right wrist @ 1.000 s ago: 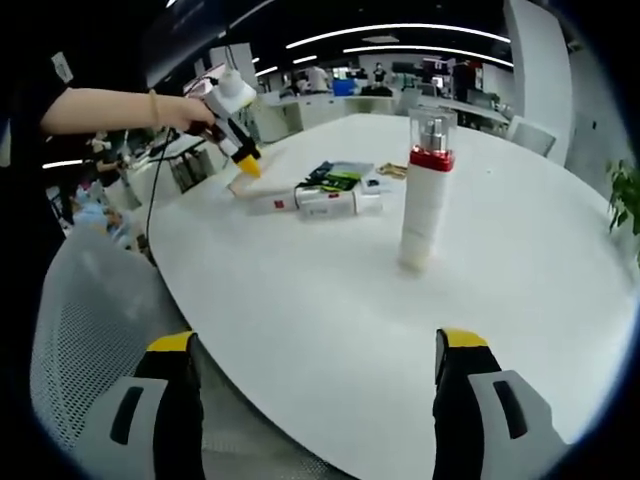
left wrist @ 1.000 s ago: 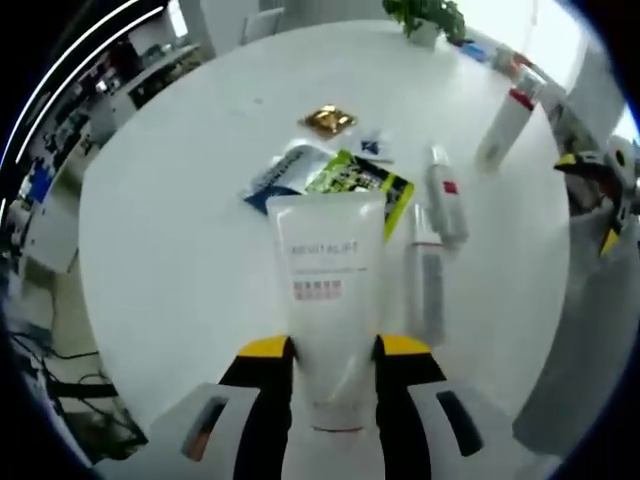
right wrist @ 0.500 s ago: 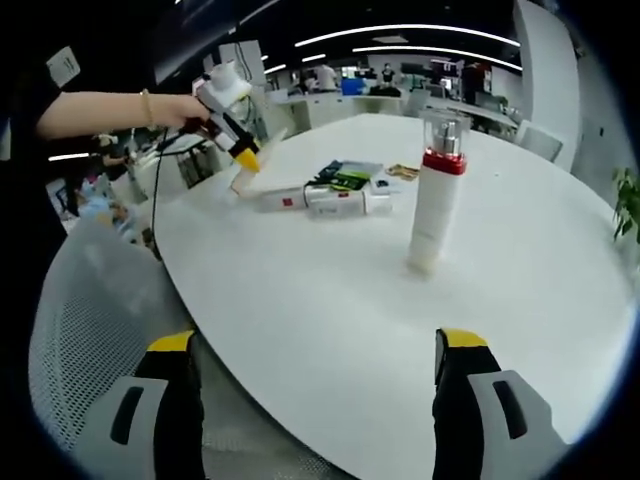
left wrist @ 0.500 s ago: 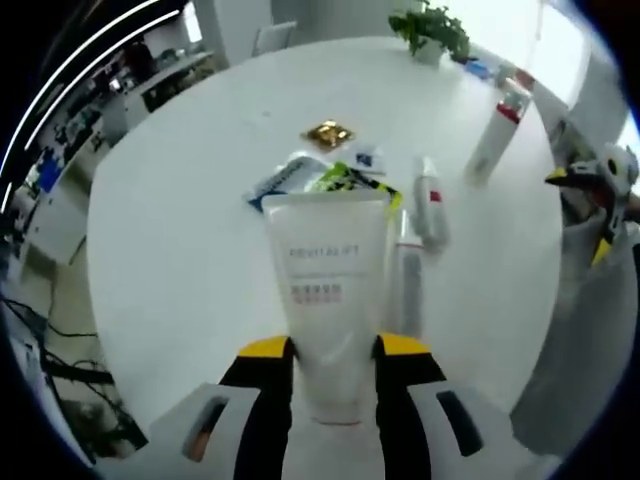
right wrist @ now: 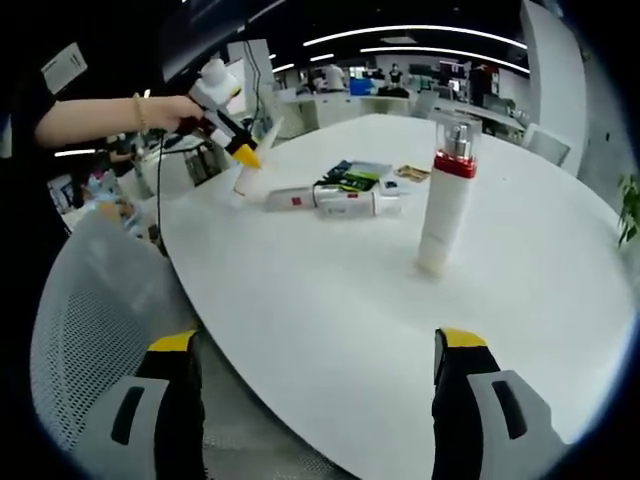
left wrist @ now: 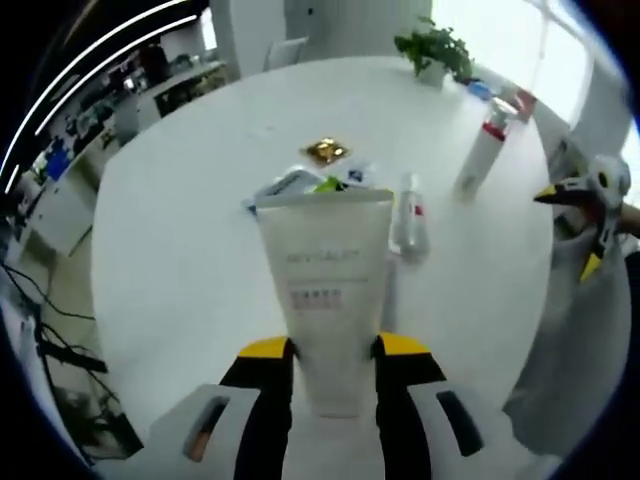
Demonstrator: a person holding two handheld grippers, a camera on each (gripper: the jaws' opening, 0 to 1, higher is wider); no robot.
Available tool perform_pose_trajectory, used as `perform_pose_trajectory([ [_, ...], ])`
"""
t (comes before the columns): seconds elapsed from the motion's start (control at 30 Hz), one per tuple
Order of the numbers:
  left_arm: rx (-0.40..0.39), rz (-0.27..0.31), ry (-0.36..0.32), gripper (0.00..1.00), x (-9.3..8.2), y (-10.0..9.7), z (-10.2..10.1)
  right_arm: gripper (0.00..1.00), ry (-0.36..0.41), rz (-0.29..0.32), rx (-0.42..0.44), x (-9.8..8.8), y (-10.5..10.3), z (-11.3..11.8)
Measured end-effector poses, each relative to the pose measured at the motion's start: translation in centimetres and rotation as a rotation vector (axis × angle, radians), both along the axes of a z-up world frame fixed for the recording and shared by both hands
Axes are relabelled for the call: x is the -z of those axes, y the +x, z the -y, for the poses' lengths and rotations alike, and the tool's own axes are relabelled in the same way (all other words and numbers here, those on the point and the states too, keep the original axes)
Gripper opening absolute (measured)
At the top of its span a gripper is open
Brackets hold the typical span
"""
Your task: Arrange the skincare products in the storage area until every visible bottle or jar stands upright without overlapping.
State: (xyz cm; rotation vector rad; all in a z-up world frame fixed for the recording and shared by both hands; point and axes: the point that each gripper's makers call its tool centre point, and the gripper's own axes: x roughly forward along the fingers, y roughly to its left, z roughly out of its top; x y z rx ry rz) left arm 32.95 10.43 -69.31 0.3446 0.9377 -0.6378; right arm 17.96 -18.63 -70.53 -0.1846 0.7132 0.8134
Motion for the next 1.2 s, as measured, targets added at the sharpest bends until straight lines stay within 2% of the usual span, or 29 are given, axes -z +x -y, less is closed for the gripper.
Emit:
perform_pose_trajectory([
  [0.3, 0.004, 0.028, -0.032, 0.32, -1.6, -1.5, 1.5, 0.96, 0.004, 0.002, -0.015, -0.1, -0.1, -0.3],
  [0.43, 0.004, 0.040, -0.053, 0.32, -1.7, -1.4, 1.7, 0.96, 0.010, 0.004, -0.018, -0.2, -0.2, -0.4],
  [0.57, 0.007, 0.054, -0.072, 0.32, -2.7, -2.4, 2.4, 0.96, 0.018, 0.005, -0.023, -0.3, -0.2, -0.6],
  [0.63, 0.008, 0.058, -0.078, 0.32, -2.4, -2.2, 2.7, 0.96, 0.023, 0.006, -0.022, -0.4, -0.2, -0.6],
  [0.83, 0.015, 0.072, -0.091, 0.32, -3.4, -2.8, 3.2, 0.96, 0.034, 0.009, -0.022, -0.5, -0.2, -0.8],
  [1.13, 0.027, 0.088, -0.109, 0.32, -4.6, -4.1, 4.6, 0.95, 0.167, 0.002, 0.055, -2.3, 0.7, -0.6],
  [1.2, 0.027, 0.092, -0.121, 0.32, -5.1, -4.4, 5.1, 0.95, 0.178, 0.000, 0.066, -2.2, 1.0, -0.4],
])
